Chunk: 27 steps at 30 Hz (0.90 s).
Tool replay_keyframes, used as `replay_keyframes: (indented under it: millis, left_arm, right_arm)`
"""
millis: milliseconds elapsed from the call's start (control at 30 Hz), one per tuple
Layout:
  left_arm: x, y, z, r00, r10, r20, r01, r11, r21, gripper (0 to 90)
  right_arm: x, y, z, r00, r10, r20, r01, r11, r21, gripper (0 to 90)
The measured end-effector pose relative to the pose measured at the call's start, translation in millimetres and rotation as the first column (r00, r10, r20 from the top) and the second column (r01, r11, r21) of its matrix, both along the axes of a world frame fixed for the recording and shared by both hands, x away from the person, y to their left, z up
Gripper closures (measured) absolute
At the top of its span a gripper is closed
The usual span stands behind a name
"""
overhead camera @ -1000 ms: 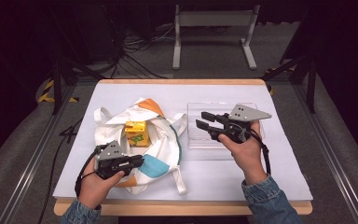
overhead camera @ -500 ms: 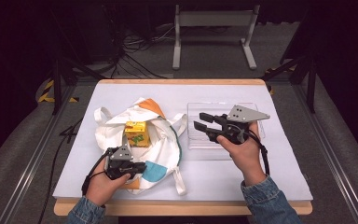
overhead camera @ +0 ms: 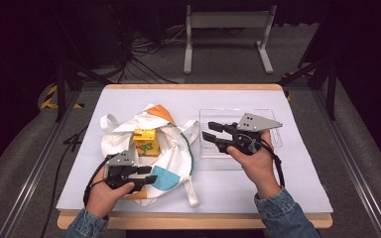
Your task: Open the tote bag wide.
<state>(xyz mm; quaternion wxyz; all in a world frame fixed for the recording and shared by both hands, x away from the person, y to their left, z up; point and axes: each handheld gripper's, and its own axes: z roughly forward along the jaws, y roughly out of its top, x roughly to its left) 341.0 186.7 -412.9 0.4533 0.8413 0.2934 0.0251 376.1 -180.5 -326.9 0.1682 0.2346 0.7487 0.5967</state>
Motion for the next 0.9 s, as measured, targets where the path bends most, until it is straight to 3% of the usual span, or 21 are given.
replay_keyframes:
  millis: [233,433,633,733,900]
  left_arm:
    - [-6.4,12.1,19.7,0.998,0.033,0.055,-0.029,0.997,-0.072,52.0]
    - [-10.7,25.2,32.9,0.995,0.052,0.085,-0.043,0.9933,-0.107,52.1]
    - [-15.3,37.0,43.0,0.9909,0.081,0.108,-0.069,0.9919,-0.107,52.1]
    - [-17.9,42.8,48.3,0.9881,0.091,0.124,-0.08,0.993,-0.087,52.1]
    - [-18.6,52.0,54.4,0.979,0.151,0.136,-0.141,0.9866,-0.081,50.5]
  right_arm:
    - [-0.5,4.1,0.7,0.9997,0.023,-0.013,-0.023,1.0,0.011,56.5]
    - [5.4,8.6,3.5,0.9967,0.071,-0.039,-0.07,0.997,0.022,54.3]
    - [15.5,14.8,5.2,0.9916,0.115,-0.059,-0.116,0.993,-0.014,52.8]
    - [21.8,18.6,8.1,0.9869,0.147,-0.068,-0.149,0.988,-0.031,51.7]
    - [32.7,26.8,11.5,0.9788,0.186,-0.085,-0.192,0.98,-0.059,49.6]
